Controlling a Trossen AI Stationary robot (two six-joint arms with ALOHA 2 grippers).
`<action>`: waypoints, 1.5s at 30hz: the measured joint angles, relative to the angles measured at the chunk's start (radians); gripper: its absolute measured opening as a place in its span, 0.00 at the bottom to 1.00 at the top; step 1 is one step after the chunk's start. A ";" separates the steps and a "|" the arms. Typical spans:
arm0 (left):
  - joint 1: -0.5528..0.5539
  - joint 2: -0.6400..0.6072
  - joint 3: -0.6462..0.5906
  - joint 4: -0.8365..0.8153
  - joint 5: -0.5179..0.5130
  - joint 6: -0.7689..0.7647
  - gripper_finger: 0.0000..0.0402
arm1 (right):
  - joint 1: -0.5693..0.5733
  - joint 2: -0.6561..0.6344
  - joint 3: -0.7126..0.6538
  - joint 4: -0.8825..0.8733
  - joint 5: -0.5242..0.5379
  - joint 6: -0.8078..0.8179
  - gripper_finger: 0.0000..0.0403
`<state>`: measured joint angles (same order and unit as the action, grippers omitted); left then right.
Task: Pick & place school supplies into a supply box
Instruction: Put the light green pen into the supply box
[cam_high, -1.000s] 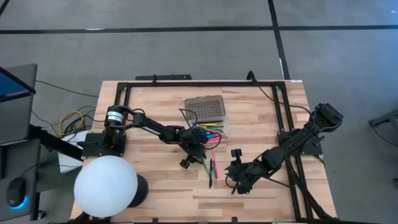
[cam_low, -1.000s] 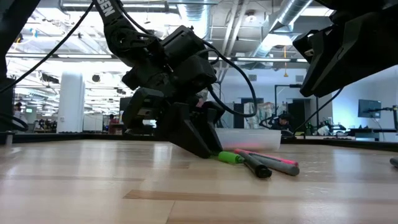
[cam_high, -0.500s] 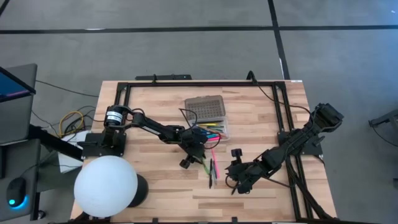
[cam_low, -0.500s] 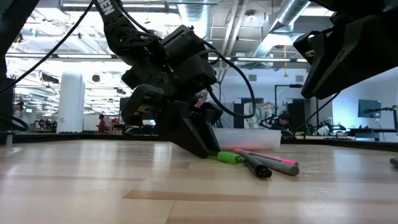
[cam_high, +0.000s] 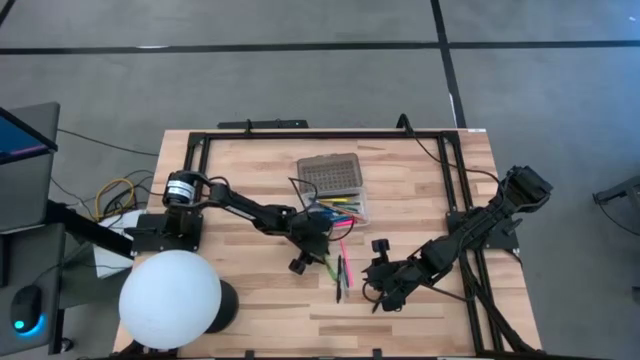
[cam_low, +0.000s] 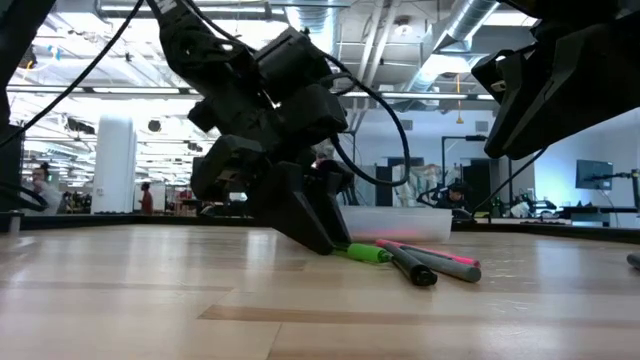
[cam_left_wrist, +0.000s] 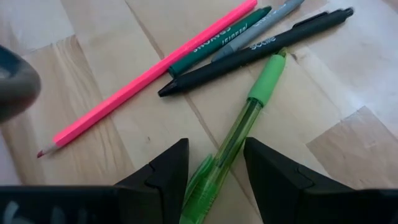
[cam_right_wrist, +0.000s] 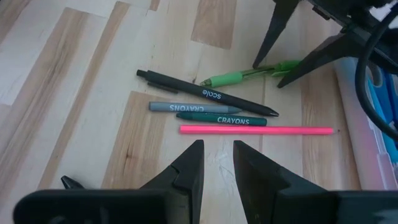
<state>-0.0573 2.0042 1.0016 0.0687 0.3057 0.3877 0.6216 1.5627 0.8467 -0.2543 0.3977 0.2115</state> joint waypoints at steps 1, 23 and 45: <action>-0.009 -0.004 0.000 -0.005 -0.026 -0.006 0.38 | 0.000 0.000 0.000 0.000 0.000 0.000 0.19; -0.070 -0.037 0.000 -0.080 -0.177 -0.037 0.28 | 0.000 0.000 0.000 -0.008 0.000 0.000 0.19; -0.127 -0.096 0.000 -0.255 -0.266 -0.171 0.15 | -0.001 0.000 0.000 -0.007 0.000 0.000 0.19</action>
<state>-0.1845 1.9081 1.0016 -0.1863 0.0394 0.2166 0.6208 1.5627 0.8467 -0.2613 0.3981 0.2113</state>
